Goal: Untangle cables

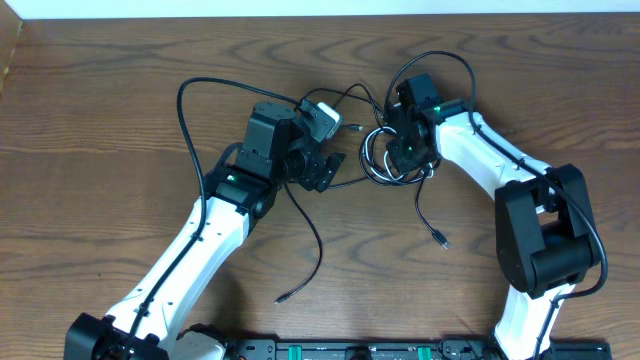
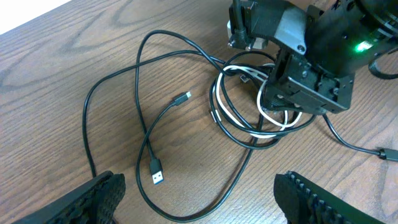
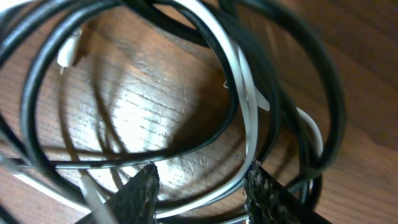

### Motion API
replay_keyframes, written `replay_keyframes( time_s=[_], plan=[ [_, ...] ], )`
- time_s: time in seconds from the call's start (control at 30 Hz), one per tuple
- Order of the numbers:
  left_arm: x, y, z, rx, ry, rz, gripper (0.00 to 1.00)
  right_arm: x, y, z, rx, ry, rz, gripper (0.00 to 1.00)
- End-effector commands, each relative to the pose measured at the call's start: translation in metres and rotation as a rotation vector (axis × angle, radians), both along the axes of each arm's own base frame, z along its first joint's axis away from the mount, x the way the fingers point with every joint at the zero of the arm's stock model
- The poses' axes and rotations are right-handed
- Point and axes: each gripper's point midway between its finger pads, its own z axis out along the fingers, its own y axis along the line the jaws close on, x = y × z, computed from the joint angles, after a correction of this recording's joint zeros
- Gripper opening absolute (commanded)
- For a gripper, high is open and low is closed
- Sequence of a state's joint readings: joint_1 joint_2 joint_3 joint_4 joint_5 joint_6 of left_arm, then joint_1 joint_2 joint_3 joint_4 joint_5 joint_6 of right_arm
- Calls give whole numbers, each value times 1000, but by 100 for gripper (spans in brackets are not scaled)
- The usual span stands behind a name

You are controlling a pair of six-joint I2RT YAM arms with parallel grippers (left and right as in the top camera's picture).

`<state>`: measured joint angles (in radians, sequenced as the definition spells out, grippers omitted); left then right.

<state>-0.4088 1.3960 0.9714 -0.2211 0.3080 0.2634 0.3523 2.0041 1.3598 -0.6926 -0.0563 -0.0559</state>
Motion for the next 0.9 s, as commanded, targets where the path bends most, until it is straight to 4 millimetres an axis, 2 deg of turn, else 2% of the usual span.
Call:
replay_keyframes(
  time_s=[0.0, 0.17, 0.27, 0.4, 0.53, 0.6, 0.87],
  plan=[
    [1, 0, 1, 9, -8, -7, 82, -8, 0, -9, 8, 19, -27, 43],
    [1, 0, 1, 9, -8, -7, 82, -11, -1, -14, 6, 23, -27, 39],
    [1, 0, 1, 9, -8, -7, 82, -10, -1, -14, 7, 20, -26, 33],
    [1, 0, 1, 9, -8, -7, 82, -10, 0, -14, 8, 17, -27, 16],
    [1, 0, 1, 9, -8, -7, 82, -10, -1, -14, 7, 17, -27, 14],
    [1, 0, 1, 9, -8, -7, 82, -10, -1, -14, 7, 17, -27, 1],
    [1, 0, 1, 9, -9, -6, 82, -12, -2, -12, 2, 32, -39, 1]
  ],
)
